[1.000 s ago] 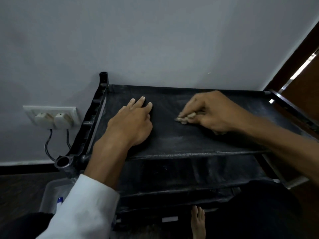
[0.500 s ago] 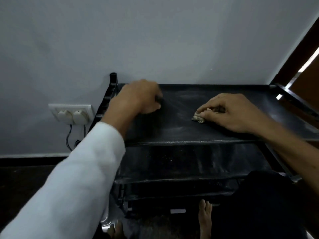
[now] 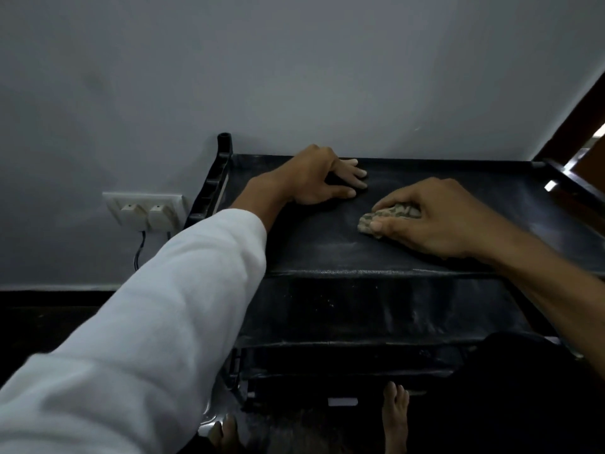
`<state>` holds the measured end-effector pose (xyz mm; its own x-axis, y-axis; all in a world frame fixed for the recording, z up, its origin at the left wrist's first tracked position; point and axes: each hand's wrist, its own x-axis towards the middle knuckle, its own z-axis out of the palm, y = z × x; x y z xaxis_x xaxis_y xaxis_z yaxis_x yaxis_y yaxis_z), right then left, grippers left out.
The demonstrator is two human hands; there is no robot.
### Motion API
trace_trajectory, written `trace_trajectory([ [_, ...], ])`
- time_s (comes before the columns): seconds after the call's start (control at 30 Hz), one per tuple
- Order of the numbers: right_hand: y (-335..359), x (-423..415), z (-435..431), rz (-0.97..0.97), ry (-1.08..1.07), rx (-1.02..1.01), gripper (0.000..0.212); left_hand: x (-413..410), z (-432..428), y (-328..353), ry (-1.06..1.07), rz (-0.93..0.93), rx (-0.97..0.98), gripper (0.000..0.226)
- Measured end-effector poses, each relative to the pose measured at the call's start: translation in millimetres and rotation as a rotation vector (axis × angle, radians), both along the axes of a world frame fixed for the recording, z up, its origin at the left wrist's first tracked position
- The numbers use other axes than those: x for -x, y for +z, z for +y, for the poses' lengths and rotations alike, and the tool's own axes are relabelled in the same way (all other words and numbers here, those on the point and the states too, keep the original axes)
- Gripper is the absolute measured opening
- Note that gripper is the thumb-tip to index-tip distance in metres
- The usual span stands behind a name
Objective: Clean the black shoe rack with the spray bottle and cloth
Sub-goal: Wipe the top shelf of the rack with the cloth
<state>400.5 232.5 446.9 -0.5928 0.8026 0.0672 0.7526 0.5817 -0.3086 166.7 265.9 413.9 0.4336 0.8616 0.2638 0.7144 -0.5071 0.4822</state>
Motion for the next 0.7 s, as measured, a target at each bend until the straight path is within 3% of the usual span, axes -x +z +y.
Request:
trace_trajectory([
  [0.23, -2.8, 35.6, -33.1, 0.075, 0.252, 0.042, 0.036, 7.0, 3.5, -2.6, -0.022, -0.053, 0.044, 0.033],
  [0.5, -3.7, 27.5, -3.4, 0.006, 0.074, -0.113, 0.032, -1.4, 6.5, -2.8, -0.02, 0.029, 0.0, 0.033],
  [0.63, -5.4, 43.2, -25.0, 0.081, 0.166, -0.004, 0.037, 2.9, 4.3, -1.9, -0.017, 0.007, 0.032, 0.033],
  [0.7, -4.5, 48.1, -34.1, 0.094, 0.251, 0.021, 0.029, 2.9, 3.7, -1.1, -0.021, 0.008, 0.036, 0.034],
])
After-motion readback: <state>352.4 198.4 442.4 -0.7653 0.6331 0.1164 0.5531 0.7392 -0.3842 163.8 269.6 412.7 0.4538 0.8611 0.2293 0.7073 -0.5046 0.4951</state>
